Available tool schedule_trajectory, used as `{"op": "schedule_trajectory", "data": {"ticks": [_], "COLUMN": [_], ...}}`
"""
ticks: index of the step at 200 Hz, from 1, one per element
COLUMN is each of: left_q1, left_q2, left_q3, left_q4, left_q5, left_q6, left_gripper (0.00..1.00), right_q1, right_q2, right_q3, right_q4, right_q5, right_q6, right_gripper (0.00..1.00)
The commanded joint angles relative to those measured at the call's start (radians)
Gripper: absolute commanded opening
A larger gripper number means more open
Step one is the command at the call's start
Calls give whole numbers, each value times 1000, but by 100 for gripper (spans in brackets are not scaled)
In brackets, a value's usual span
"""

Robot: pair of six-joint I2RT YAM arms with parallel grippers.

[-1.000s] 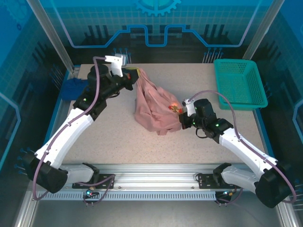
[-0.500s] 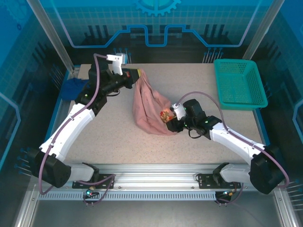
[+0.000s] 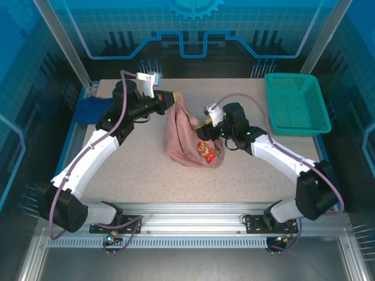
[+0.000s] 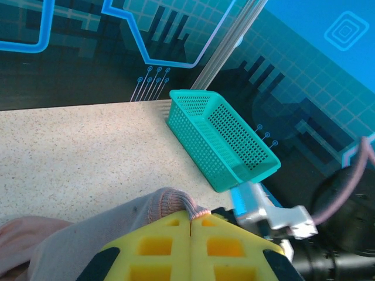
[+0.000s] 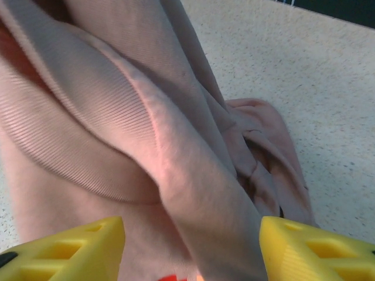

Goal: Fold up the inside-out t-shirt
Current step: Turn the T-shirt inside out at the center of the table.

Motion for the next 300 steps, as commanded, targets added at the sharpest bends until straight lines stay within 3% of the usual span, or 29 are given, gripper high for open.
{"op": "schedule_trajectory", "data": {"ticks": [1,18,38,94,136,167,182,218,244,270,300], "left_q1": [4,4,4,-57,-175,-224,-223,-177,-108,-98,-98], "left_q2": [-29,-32,-32,-57,-52,-55,-65,-81,-105,-117,-105], "left_q3": [-11,-16,-9,25,117,124,93,-31,-217,-357,-439], "left_q4": [35,31,15,32,4,36,35,-130,-131,-106,-99], "left_q5": [23,11,0,14,35,69,26,-215,-231,-258,-265], "left_q6": [-9,-9,-14,-46,-32,-89,-110,-153,-233,-241,-244], "left_gripper": [0,0,0,0,0,0,0,0,0,0,0], "right_q1": [-11,-27,-72,-235,-325,-353,-347,-248,-155,-96,-36], "right_q2": [64,61,-30,-311,-335,-279,-211,20,223,340,186], "right_q3": [65,96,125,287,459,595,642,708,767,806,474], "right_q4": [58,50,-21,-240,-332,-372,-382,-440,-519,-645,-582], "right_q5": [-41,-37,0,32,72,33,-46,-158,-198,-59,100], "right_q6": [8,21,24,28,11,5,26,13,-22,-74,-52], "right_gripper": [53,25,0,0,0,0,0,1,10,26,41]}}
